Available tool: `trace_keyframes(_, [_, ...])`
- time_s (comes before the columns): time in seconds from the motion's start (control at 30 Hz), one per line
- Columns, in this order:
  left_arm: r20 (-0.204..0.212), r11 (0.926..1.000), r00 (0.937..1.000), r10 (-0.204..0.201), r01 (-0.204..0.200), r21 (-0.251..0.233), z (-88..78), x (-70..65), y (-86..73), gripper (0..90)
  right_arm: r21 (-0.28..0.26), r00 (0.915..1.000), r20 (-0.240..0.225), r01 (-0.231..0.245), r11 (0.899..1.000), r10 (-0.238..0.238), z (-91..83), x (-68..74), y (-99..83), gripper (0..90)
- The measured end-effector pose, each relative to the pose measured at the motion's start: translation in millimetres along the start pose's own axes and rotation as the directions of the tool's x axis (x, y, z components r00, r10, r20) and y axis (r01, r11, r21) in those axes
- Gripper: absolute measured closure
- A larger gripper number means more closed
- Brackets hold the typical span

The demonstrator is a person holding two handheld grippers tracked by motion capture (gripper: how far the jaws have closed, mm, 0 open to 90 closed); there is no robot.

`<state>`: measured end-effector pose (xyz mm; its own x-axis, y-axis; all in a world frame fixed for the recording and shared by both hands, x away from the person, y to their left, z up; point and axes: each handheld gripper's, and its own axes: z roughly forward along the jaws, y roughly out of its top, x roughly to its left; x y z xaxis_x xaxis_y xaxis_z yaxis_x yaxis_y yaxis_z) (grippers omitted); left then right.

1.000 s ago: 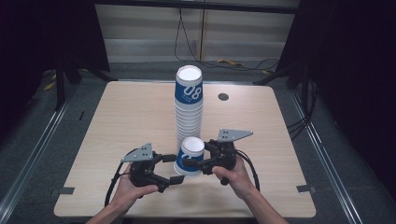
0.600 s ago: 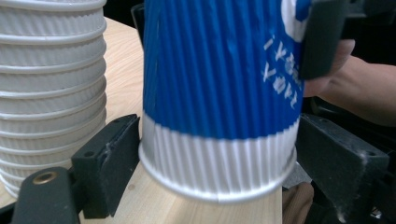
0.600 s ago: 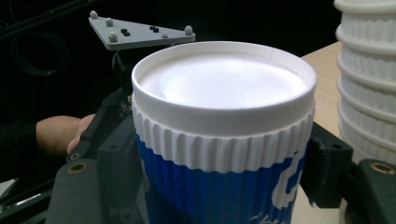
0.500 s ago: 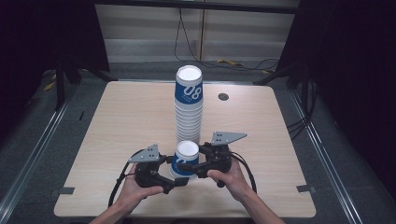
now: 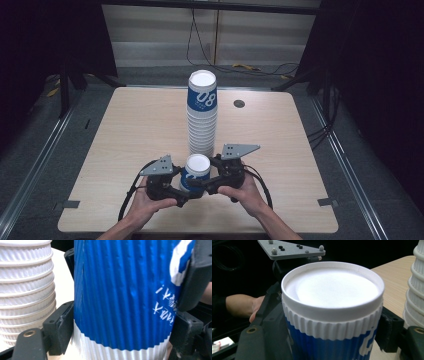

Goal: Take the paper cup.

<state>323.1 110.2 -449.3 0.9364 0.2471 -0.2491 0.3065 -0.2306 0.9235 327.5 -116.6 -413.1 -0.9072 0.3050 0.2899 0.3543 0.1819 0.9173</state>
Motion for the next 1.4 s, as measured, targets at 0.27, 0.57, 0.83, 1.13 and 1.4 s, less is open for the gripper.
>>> trace_keyframes(0.27, [0.004,0.9993,0.9998,-0.018,0.018,0.033,-1.2,2.6,-1.3,19.6,-0.022,0.9990,0.039,-0.020,1.000,0.021,-8.3,-0.3,6.5,14.1])
trace_keyframes(0.57, [-0.016,0.9958,0.9992,-0.035,0.037,0.084,-5.9,9.1,-2.1,19.7,-0.019,0.9974,0.064,-0.033,0.999,0.034,-15.7,-3.6,2.1,14.0])
trace_keyframes(0.83, [-0.022,0.9929,0.9995,-0.025,0.027,0.116,-13.6,11.8,0.3,19.6,-0.003,0.9940,0.094,-0.056,0.998,0.056,-26.0,-5.2,-1.7,15.6])
trace_keyframes(1.13, [0.000,0.9805,0.9988,-0.049,0.048,0.191,-11.6,16.1,-0.3,19.6,0.062,0.9922,0.119,-0.045,0.997,0.037,-38.1,-5.3,-8.3,16.4])
trace_keyframes(1.4, [-0.015,0.9700,0.9996,-0.026,0.029,0.241,-15.7,14.6,4.7,19.8,0.124,0.9887,0.148,0.001,0.992,-0.020,-38.8,-3.2,-10.1,17.9])
